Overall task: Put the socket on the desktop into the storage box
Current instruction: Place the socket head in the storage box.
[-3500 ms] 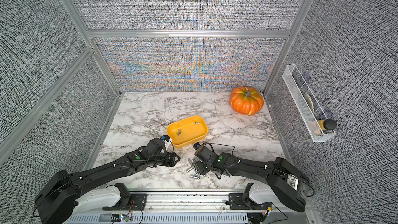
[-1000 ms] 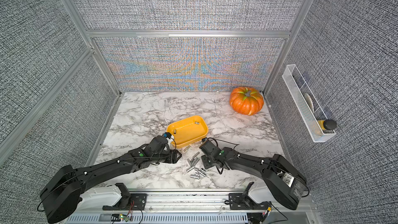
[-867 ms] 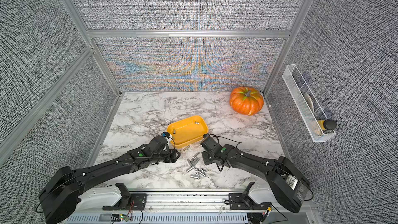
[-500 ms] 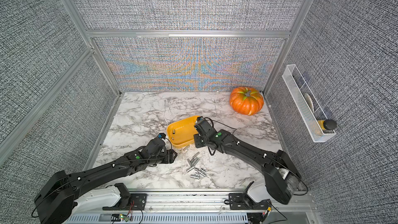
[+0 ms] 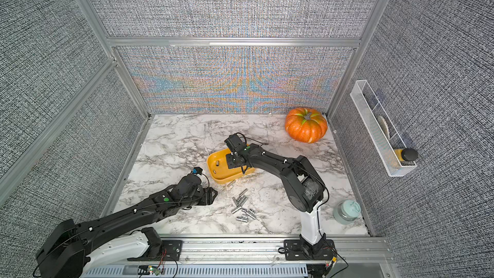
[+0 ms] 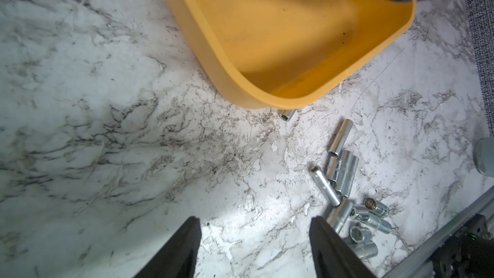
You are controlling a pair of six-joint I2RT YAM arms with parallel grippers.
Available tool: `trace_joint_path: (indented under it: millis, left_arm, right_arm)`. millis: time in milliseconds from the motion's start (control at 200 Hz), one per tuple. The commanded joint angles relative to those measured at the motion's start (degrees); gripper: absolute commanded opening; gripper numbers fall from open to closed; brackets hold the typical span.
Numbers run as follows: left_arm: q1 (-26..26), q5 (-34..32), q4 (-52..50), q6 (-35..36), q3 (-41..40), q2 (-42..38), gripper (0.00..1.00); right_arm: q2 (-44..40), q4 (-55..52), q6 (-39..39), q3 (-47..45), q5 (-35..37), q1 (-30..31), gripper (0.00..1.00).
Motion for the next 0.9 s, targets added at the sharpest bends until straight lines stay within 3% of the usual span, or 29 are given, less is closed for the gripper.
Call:
trace_joint_path:
  millis: [0, 235, 375, 621, 896]
  left_arm:
    - [-0.1, 0.3, 0.1, -0.3, -0.3, 0.2, 0.7]
    - [-0.1, 1.9, 1.1, -0.1, 0.4, 3.7, 0.7]
    - [-0.1, 2.5, 1.4, 1.5, 1.4, 4.4, 0.7]
    - [-0.3, 4.1, 1.9, 3.0, 2.3, 6.1, 0.69]
    - [-0.8, 5.7, 2.3, 3.2, 3.4, 7.8, 0.69]
  right_arm:
    - [1.4, -1.0, -0.5, 1.7, -0.7, -0.1, 0.51]
    - [-1.1, -1.2, -1.5, 0.6, -0.5, -0.3, 0.66]
    - [-5.6, -1.6, -1.2, -2.5, -0.4, -0.1, 0.7]
    - [-23.7, -0.7, -0.6, -18.1, 1.0, 2.3, 0.68]
    - [-43.8, -6.2, 9.5, -36.0, -1.9, 10.7, 0.51]
